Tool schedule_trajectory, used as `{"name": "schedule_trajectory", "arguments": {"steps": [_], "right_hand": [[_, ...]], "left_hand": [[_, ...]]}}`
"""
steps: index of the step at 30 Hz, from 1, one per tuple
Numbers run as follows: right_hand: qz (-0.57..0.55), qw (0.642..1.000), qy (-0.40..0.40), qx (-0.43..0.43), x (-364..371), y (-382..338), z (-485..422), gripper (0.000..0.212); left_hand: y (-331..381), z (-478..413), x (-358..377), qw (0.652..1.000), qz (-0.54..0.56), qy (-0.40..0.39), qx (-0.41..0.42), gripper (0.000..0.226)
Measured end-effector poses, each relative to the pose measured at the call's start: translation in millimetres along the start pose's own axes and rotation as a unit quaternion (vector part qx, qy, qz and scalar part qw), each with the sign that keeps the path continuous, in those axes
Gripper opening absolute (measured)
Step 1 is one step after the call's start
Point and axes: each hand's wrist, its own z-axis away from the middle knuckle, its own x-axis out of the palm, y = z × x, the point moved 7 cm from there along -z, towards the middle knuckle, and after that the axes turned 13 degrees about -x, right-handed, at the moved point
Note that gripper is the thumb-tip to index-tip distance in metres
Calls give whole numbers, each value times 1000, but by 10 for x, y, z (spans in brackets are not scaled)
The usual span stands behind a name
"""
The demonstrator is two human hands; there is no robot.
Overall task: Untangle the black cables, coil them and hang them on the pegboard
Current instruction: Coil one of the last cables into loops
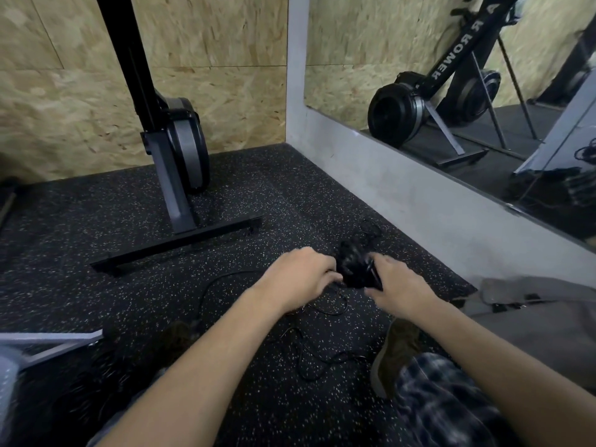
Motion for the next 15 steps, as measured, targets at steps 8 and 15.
{"name": "schedule_trajectory", "arguments": {"steps": [8, 15], "right_hand": [[3, 966, -119, -227, 303, -508, 177, 65], [-138, 954, 4, -266, 105, -702, 264, 103]], "left_hand": [[-224, -66, -145, 984, 165, 70, 0, 49], [-647, -153, -126, 928, 360, -15, -91, 37]]}}
